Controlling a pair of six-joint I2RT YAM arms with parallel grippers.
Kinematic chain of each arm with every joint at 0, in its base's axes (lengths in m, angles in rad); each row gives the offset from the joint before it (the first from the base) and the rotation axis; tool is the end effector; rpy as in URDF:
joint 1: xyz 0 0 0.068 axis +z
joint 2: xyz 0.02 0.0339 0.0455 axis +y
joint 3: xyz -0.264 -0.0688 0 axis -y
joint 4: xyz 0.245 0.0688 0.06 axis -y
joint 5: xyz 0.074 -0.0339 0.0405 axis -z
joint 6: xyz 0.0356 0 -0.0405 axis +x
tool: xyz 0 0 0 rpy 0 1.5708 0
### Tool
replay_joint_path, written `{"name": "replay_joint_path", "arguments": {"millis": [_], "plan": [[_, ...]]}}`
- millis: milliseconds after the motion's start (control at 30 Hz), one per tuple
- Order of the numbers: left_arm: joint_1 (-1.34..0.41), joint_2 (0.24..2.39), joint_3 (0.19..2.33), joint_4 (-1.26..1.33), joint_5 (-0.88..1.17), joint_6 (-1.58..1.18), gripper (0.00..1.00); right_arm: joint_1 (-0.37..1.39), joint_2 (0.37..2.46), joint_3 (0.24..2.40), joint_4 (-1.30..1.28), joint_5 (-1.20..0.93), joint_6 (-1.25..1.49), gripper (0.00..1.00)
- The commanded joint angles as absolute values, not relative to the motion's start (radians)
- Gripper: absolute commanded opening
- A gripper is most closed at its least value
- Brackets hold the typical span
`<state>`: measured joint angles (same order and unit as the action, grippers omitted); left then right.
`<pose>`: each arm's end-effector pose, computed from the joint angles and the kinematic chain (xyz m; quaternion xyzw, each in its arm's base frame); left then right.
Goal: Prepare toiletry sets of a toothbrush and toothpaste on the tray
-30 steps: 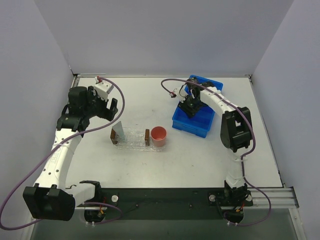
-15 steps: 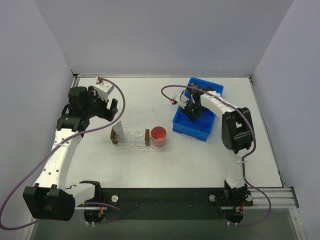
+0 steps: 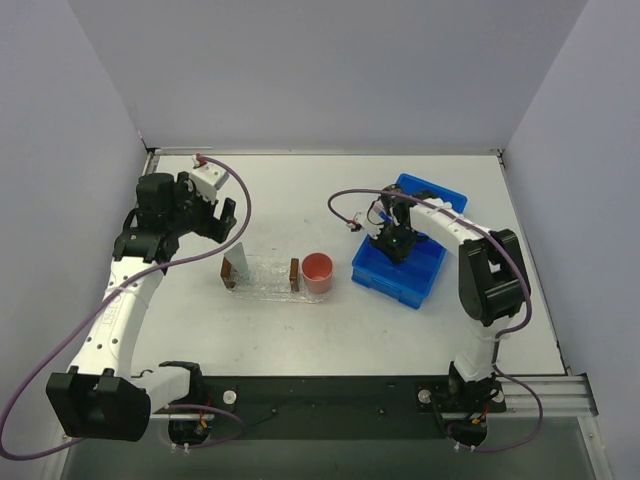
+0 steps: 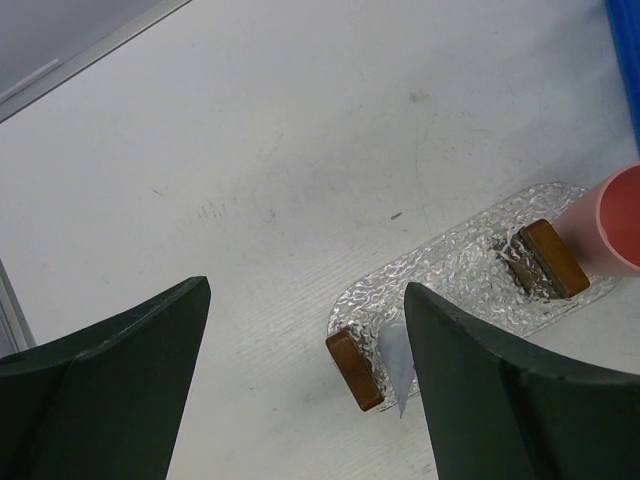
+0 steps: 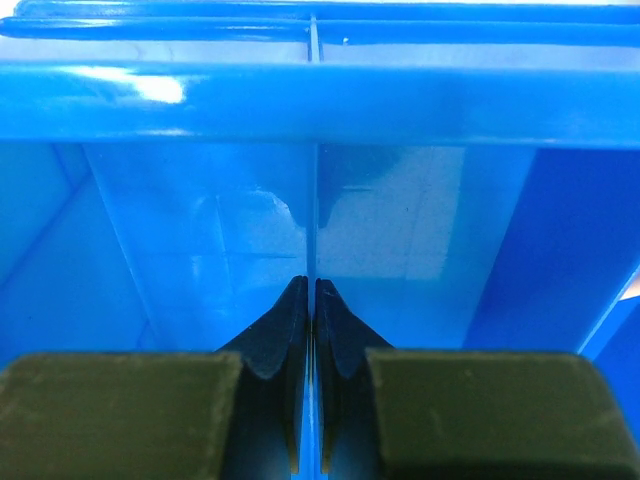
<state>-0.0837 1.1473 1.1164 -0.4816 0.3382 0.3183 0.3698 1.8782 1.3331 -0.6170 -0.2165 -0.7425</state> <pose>0.2501 -0.0328 0.3538 0.2531 0.8168 -0.0860 0.5112 0.3550 0.1458 0.1896 -0.5325 0.8152 0.0666 0.2178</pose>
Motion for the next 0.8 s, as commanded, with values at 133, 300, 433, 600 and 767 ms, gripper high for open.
{"name": "replay_joint_path", "arguments": {"millis": [133, 300, 433, 600, 767], "plan": [[-0.08, 1.166, 1.137, -0.448, 0.383, 0.321, 0.89, 0.4, 1.729, 1.235, -0.676, -0.222, -0.738, 0.0], [-0.08, 1.177, 1.146, -0.445, 0.393, 0.316, 0.89, 0.425, 1.666, 1.175, -0.669, -0.216, -0.742, 0.0], [-0.078, 1.181, 1.143, -0.442, 0.397, 0.311, 0.89, 0.433, 1.649, 1.144, -0.663, -0.213, -0.729, 0.0], [-0.08, 1.172, 1.132, -0.44, 0.397, 0.307, 0.89, 0.445, 1.644, 1.121, -0.637, -0.201, -0.703, 0.04], [-0.08, 1.164, 1.131, -0.446, 0.391, 0.314, 0.89, 0.453, 1.664, 1.135, -0.627, -0.201, -0.677, 0.14]]}}
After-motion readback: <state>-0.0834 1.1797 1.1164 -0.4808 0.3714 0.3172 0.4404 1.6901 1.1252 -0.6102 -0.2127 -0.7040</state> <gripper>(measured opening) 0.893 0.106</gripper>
